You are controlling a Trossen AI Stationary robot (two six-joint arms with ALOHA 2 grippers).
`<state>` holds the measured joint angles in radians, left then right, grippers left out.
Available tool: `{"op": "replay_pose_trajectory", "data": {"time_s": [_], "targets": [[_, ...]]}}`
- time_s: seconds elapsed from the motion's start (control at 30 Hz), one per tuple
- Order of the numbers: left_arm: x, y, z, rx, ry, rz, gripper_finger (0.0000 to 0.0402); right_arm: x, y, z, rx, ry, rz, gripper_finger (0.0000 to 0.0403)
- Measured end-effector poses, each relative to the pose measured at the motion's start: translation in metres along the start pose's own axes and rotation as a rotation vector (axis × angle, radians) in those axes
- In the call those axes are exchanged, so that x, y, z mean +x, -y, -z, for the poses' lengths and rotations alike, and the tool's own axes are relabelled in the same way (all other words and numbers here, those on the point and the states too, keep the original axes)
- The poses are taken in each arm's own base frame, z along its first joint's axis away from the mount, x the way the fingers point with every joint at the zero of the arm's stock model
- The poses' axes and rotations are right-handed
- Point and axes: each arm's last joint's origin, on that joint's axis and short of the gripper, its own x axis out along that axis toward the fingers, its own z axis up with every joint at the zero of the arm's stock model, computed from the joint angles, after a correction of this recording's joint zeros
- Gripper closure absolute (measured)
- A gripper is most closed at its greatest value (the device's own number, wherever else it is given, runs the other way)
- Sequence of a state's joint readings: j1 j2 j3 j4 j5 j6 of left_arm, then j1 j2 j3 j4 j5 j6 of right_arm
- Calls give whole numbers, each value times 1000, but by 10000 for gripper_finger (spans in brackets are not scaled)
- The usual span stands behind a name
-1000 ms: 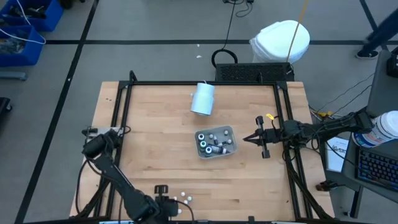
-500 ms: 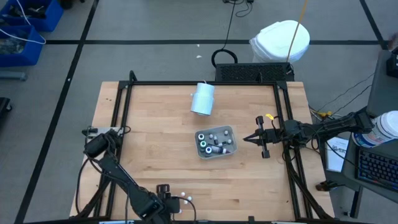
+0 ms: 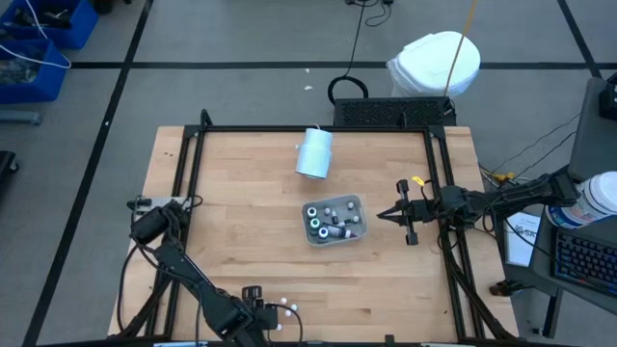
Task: Pick & Place food coloring
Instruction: Put the small green food coloring bottle into the gray bin
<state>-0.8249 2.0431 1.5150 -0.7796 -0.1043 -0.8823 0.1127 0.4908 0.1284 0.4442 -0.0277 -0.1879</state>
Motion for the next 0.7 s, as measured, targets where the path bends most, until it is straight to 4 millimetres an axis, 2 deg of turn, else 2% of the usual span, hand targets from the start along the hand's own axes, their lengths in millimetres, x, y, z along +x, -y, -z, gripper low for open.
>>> {"op": "replay_pose_trajectory", "data": {"time_s": [0.7], "targets": [[0, -1, -1, 24, 23, -21, 163, 0, 0, 0, 0, 0, 0, 403]]}}
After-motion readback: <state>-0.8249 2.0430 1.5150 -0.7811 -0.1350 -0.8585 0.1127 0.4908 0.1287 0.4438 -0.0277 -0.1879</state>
